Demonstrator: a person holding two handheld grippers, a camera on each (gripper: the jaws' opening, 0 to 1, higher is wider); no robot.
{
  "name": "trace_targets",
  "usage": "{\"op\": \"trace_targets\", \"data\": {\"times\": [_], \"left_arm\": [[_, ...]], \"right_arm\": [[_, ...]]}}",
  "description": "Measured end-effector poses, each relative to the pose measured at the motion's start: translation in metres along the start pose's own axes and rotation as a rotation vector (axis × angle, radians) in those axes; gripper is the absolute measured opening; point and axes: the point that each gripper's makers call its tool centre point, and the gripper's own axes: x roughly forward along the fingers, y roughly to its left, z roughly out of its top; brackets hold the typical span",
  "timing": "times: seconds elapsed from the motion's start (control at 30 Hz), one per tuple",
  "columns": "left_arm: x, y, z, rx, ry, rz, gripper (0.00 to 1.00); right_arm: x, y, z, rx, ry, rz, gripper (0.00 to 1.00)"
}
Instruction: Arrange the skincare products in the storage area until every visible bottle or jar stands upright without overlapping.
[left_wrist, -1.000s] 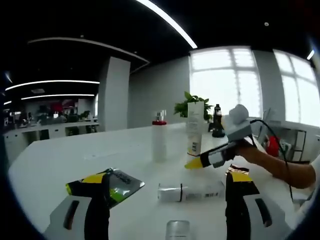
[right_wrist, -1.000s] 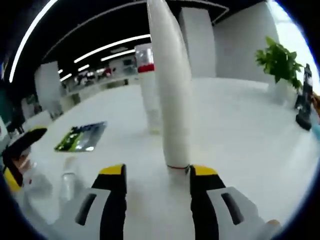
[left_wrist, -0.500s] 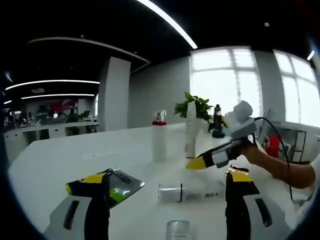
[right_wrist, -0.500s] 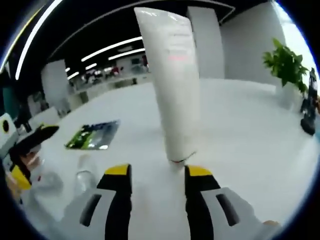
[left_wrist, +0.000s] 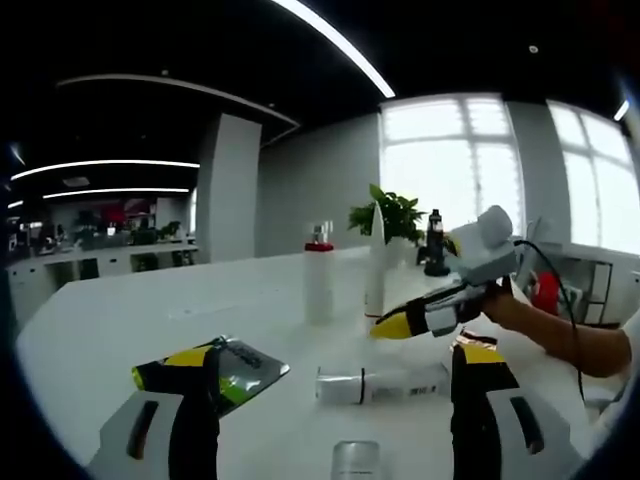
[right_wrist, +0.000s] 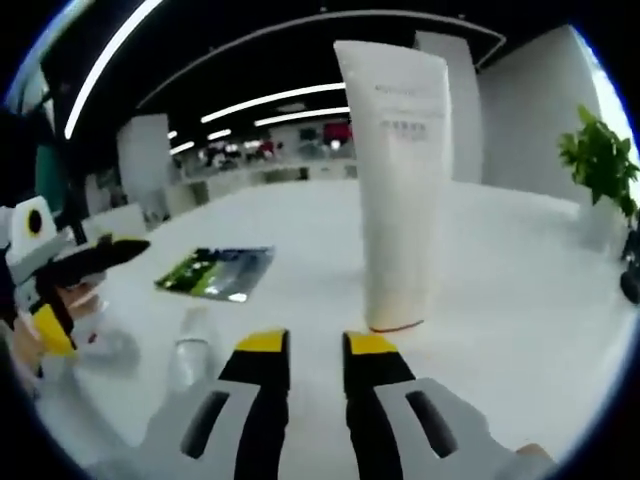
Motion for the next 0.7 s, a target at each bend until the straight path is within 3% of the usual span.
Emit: {"op": "trace_targets", "data": {"times": [0.07,0.1,0.23,0.3,0.4,0.47,0.57,0.7], "left_arm": [[0.000,-0.002,0.000,0.001,-0.001,-0.002,1.00],[0.000,-0.003,-0.001,0.002,0.000,-0.003,1.00],[0.001,-0.001,0.000,0.001,-0.001,0.000,1.00],[0.001,-0.001,0.000,-0.001,-0.003,-0.001,1.00],[0.002,0.000,-0.001,0.000,-0.002,0.000,1.00],[0.002,0.000,-0.001,0.002,-0.001,-0.001,1.00],[0.002,0.000,-0.002,0.001,0.000,0.000,1.00],[0.003,0.001,-0.002,-0.003,-0.001,0.002,1.00]], "right_arm": [[0.003,-0.012,0.002,-0.084,-0.018,-0.033,0.19],[0.005,-0.009,0.000,-0.089,-0.014,-0.001,0.19],[0.010,-0.013,-0.004,0.031,-0.011,0.047,0.24],[0.008,-0.013,-0.007,0.045,-0.005,0.052,0.29],[0.010,-0.024,-0.010,0.030,-0.011,-0.033,0.38],[0.010,-0.025,-0.007,0.018,-0.034,-0.050,0.41],[0.014,-0.040,0.005,0.006,-0.106,-0.108,0.44],[0.014,-0.045,0.003,0.025,-0.130,-0.122,0.43]]}}
